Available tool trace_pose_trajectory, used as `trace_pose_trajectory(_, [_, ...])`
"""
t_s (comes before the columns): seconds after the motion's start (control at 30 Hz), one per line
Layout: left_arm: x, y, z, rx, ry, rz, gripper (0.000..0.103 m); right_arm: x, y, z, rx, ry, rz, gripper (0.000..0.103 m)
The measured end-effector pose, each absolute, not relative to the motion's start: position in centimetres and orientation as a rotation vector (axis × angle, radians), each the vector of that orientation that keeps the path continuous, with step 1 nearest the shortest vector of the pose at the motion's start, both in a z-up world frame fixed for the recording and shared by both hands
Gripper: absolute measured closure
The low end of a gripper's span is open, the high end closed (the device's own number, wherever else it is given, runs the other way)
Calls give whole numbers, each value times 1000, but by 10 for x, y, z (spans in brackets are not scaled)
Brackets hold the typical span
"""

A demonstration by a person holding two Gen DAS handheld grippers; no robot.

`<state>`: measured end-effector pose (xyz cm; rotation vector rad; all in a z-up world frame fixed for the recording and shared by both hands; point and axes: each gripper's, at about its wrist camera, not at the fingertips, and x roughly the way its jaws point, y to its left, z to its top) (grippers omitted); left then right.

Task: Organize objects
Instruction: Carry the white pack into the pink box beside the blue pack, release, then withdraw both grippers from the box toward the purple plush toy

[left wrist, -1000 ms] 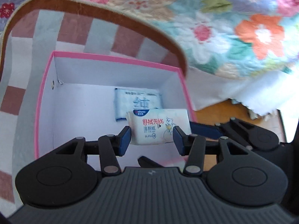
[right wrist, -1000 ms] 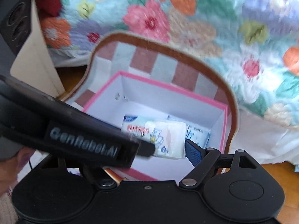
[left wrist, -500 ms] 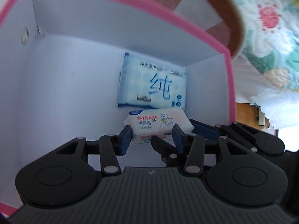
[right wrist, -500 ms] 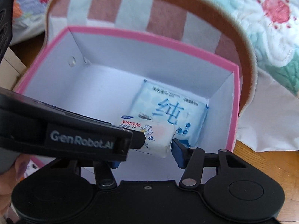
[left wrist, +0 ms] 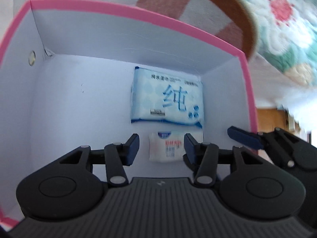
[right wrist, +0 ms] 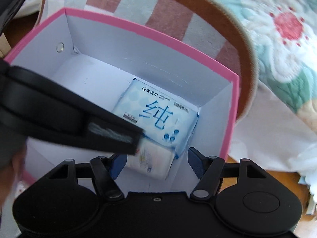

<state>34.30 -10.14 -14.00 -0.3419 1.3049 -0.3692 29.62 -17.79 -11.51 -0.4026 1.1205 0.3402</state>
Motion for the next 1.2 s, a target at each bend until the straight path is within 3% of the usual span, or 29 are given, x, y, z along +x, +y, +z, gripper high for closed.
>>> trace_pose_trajectory(0.17, [319, -91, -101, -226, 1260, -354, 49, 275, -205, -84, -150, 1100, 389, 31])
trace_pose_trajectory(0.73, [218, -30, 15, -8, 1174, -424, 35, 187, -177, 37, -176, 1023, 588, 29])
trace_pose_trajectory(0.97, [176, 5, 26, -42, 1155, -418, 33, 140, -144, 50, -216, 1015, 717, 28])
trace_pose_trajectory(1.2, [153, 39, 4, -71, 1164, -380, 31, 112, -111, 40, -288, 1004, 819, 28])
